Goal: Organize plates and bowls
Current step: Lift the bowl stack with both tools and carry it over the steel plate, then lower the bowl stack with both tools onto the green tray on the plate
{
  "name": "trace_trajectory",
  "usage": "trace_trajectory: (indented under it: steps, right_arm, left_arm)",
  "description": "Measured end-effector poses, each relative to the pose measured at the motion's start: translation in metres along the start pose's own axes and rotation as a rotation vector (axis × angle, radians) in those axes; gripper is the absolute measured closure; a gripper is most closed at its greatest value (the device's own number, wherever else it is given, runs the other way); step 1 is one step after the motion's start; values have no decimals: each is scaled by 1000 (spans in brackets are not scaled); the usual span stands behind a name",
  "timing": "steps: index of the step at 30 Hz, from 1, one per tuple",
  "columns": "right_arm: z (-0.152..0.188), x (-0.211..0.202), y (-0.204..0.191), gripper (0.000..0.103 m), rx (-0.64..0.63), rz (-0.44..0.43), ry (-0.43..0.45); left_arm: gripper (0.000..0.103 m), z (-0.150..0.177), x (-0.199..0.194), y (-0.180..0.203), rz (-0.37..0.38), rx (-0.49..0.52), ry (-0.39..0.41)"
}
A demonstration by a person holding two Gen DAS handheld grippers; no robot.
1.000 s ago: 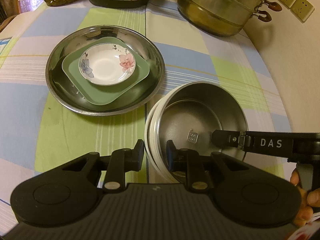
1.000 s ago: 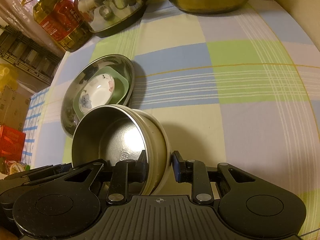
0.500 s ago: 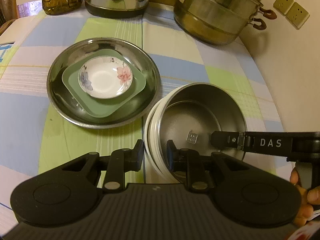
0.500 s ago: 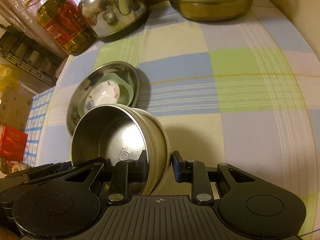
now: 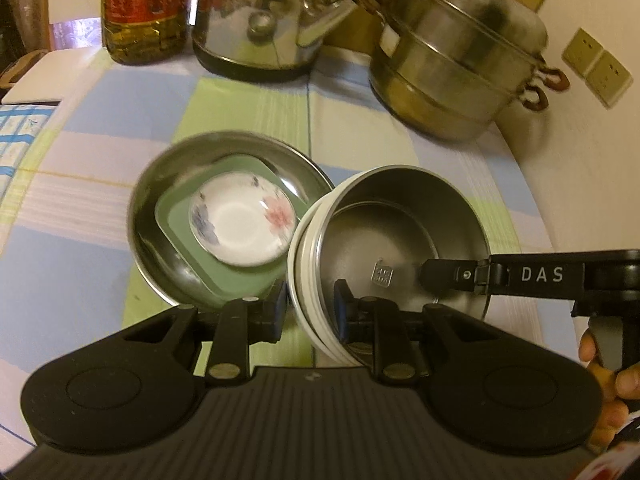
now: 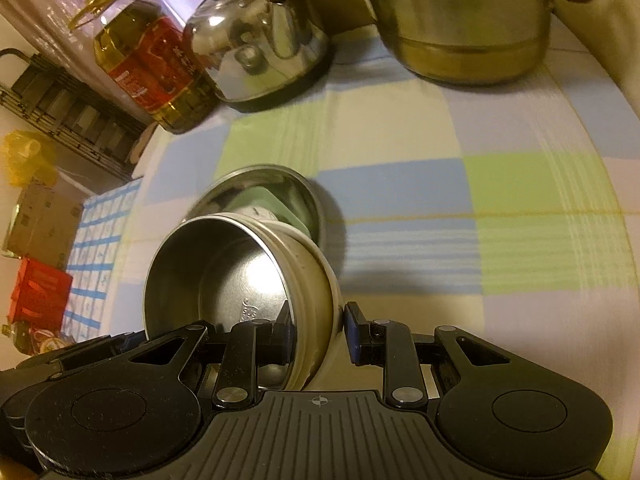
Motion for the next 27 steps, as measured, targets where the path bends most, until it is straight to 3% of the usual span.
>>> trace_trajectory:
  steps: [12, 27]
  right_arm:
    - [-53, 49, -29, 77, -13, -40, -78]
    - [-75, 97, -38, 77, 2, -56, -119]
  left_arm:
    - [81, -45, 18, -48, -25, -93, -7]
    - [81, -65, 45, -83, -61, -146, -25]
Point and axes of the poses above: each gripper's, at about its wrist camera, not at the fingertips, and x roughly the way its jaws point, y to its right, z to its underside, the point moved 3 cm from there along x, roughly the way its jaws point, and after that the axes turned 1 degree about -z, right-handed, at the moved point
